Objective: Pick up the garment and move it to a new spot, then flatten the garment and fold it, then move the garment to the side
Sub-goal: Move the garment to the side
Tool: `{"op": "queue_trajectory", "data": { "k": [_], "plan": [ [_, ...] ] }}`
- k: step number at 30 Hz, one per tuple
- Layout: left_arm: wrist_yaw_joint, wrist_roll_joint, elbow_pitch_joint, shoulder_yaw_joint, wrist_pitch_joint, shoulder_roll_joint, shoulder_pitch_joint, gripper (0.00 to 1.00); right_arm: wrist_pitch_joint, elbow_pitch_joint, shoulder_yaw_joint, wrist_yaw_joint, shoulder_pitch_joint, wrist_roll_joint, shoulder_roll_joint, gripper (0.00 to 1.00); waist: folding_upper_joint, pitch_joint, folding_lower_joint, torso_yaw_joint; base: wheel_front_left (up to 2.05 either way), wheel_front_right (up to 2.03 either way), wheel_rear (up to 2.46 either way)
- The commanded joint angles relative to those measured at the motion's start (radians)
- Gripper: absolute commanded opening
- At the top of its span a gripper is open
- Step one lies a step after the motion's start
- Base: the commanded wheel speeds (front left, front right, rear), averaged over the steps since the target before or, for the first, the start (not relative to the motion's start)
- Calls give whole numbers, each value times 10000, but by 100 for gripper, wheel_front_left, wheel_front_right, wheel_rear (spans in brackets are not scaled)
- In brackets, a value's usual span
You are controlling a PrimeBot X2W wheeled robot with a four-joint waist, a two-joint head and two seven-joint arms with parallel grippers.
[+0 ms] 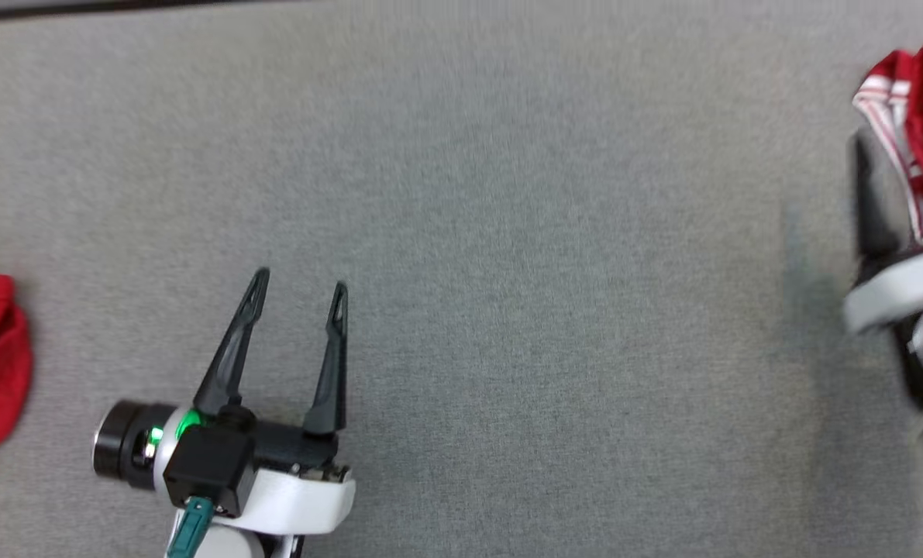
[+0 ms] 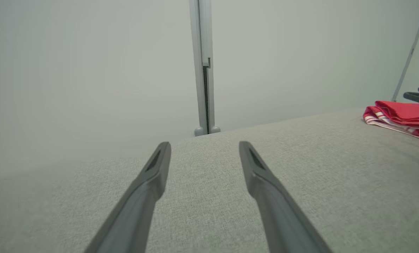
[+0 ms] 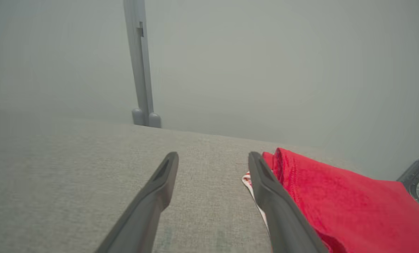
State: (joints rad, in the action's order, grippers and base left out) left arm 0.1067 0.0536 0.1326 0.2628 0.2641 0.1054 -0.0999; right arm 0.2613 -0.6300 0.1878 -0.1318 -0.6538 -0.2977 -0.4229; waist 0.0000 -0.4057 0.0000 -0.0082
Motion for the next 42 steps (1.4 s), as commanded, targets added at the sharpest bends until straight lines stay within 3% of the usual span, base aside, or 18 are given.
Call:
{"op": "queue_trajectory", "data": {
  "k": [1, 14, 19, 28, 42],
  "plan": [
    [47, 162, -283, -197, 0, -98, 368, 100, 49, 622, 7, 23, 813, -157, 249, 100, 0, 1111, 0, 146, 0, 0, 0],
    [-194, 555, -869, -1268, 0, -466, 1858, 100, 29, 4517, -92, 22, 4630, 461, 2219, 100, 0, 3177, 0, 282, 0, 0, 0],
    [-254, 557, -796, -1717, 0, -515, 2634, 100, 29, 5403, -217, 22, 5718, 570, 2731, 100, 0, 3876, 0, 194, 0, 0, 0],
    [-187, 271, -879, -1979, -1, -531, 3185, 100, 31, 4604, -343, 14, 7190, 1014, 3146, 100, 0, 4375, 0, 473, 0, 0, 0],
    [-396, 110, -1052, -2190, -1, -534, 3231, 100, 32, 4201, -259, 14, 7216, 942, 3309, 100, 0, 4414, 0, 495, 0, 0, 0]
  ]
}}
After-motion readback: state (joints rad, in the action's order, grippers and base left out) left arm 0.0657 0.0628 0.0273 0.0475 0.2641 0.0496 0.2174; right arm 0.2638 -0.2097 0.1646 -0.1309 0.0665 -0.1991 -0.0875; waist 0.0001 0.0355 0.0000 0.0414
